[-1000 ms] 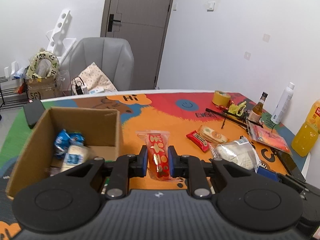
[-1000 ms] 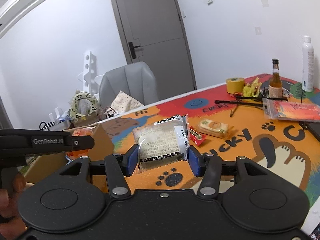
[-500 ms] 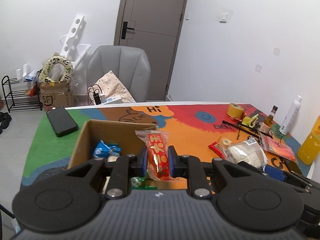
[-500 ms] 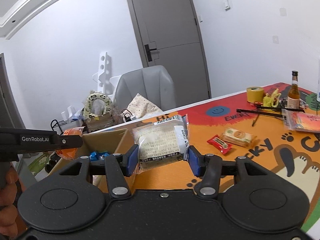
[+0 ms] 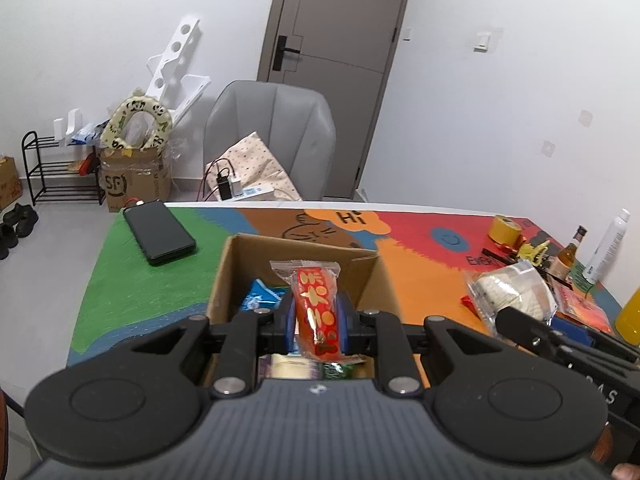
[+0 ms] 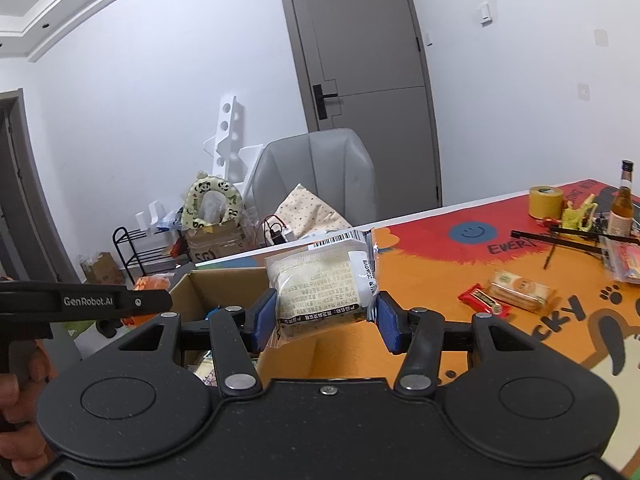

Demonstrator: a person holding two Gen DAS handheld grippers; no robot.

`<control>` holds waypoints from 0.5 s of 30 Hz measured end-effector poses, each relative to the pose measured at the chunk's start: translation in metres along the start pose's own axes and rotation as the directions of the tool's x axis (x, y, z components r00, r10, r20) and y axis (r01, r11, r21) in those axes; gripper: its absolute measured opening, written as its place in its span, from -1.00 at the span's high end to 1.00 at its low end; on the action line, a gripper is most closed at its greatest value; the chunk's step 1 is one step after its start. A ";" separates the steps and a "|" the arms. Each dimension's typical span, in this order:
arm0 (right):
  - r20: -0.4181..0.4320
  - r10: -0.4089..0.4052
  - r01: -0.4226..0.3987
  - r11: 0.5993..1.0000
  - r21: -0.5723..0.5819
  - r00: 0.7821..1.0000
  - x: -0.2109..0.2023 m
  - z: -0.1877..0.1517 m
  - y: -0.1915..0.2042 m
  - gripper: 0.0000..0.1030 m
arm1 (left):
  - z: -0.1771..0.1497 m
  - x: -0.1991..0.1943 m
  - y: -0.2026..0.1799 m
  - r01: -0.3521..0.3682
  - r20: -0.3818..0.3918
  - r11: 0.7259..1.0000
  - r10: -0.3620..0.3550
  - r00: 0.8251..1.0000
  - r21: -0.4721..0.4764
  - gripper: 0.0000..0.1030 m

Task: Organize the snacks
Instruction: 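Carry the clear bar and orange candy over the cardboard box with both grippers, then open both grippers to drop the snacks into the cardboard box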

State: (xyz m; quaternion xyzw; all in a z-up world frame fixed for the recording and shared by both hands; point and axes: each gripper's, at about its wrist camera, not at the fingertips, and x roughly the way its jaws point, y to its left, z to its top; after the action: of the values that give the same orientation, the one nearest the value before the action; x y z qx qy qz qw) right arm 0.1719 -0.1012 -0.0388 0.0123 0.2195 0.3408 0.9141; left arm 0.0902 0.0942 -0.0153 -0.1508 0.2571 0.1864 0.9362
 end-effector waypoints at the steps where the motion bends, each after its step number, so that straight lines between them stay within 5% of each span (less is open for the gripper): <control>1: -0.003 0.003 -0.003 1.000 -0.003 1.000 0.003 0.000 0.002 0.04 | 0.000 0.003 0.003 -0.001 -0.004 1.000 0.001 1.000 -0.004 0.63; 15: -0.052 0.052 -0.054 0.998 -0.030 0.997 0.046 0.004 0.036 0.04 | 0.006 0.029 0.035 -0.010 -0.038 0.999 0.009 0.999 -0.032 0.55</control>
State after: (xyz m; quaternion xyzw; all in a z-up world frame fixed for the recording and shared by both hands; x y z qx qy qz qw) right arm 0.1822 -0.0442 -0.0475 -0.0053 0.2371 0.3685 0.8988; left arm 0.1012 0.1352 -0.0326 -0.1681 0.2725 0.1922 0.9277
